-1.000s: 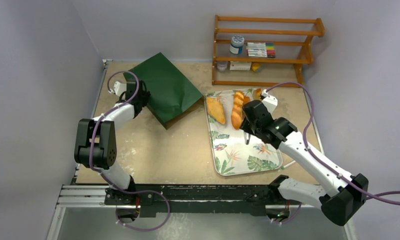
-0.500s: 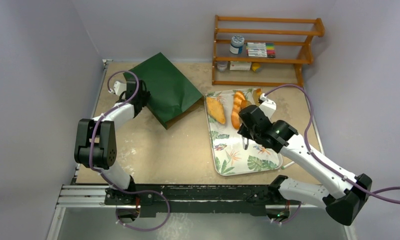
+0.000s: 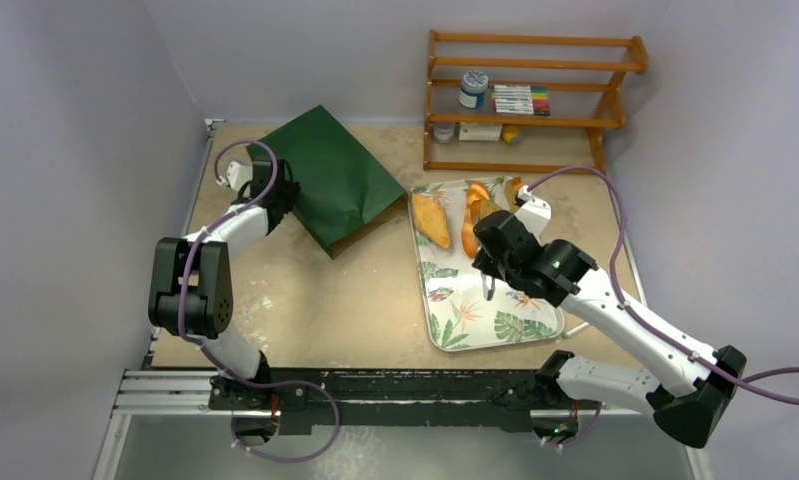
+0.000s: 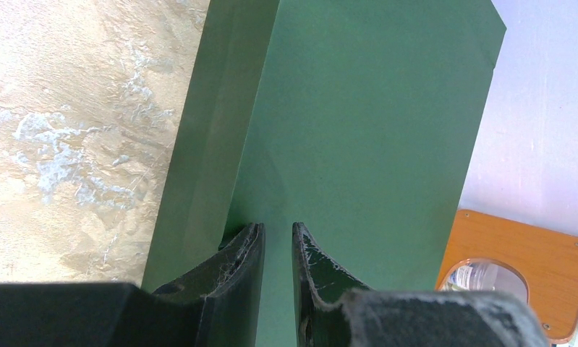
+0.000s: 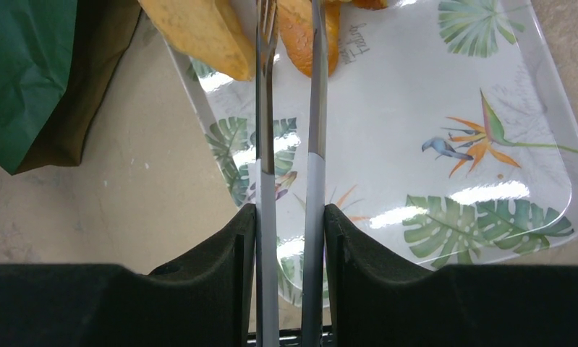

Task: Take the fake bread out of the paper bag
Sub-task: Place the fake bread in the container, then adjust the paper bag at the center of the board.

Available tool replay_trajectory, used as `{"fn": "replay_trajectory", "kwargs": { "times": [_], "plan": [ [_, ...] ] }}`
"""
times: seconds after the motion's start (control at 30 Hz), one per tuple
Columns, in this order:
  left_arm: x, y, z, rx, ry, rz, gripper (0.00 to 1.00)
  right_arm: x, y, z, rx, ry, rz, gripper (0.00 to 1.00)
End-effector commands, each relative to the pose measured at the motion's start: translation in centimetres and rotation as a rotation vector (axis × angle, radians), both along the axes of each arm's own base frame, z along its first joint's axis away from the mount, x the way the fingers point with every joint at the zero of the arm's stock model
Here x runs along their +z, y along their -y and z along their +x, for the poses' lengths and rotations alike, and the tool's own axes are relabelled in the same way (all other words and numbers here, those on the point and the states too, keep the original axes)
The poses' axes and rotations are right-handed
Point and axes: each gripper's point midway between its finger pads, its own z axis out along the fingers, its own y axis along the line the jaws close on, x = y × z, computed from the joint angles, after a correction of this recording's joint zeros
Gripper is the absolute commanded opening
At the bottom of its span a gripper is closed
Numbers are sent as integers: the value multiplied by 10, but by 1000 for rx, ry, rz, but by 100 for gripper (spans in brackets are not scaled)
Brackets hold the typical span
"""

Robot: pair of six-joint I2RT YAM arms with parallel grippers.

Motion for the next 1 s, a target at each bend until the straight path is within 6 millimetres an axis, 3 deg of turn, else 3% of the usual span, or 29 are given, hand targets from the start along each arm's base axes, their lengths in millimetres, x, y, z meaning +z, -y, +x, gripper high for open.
{"fn": "replay_trajectory", "kwargs": {
  "times": [0.0, 0.37, 0.7, 0.97],
  "plan": [
    [21, -3, 10, 3, 49, 16, 20, 30, -4, 9, -18, 81, 40, 38],
    [34, -11, 13, 12, 51, 48, 20, 47, -79, -1, 283, 138, 114, 35],
    [54, -19, 13, 22, 56, 72, 19, 35, -132, -3, 460, 156, 168, 34],
    [66, -21, 20, 8, 60, 102, 15, 7, -167, -1, 528, 162, 231, 34]
  ]
}}
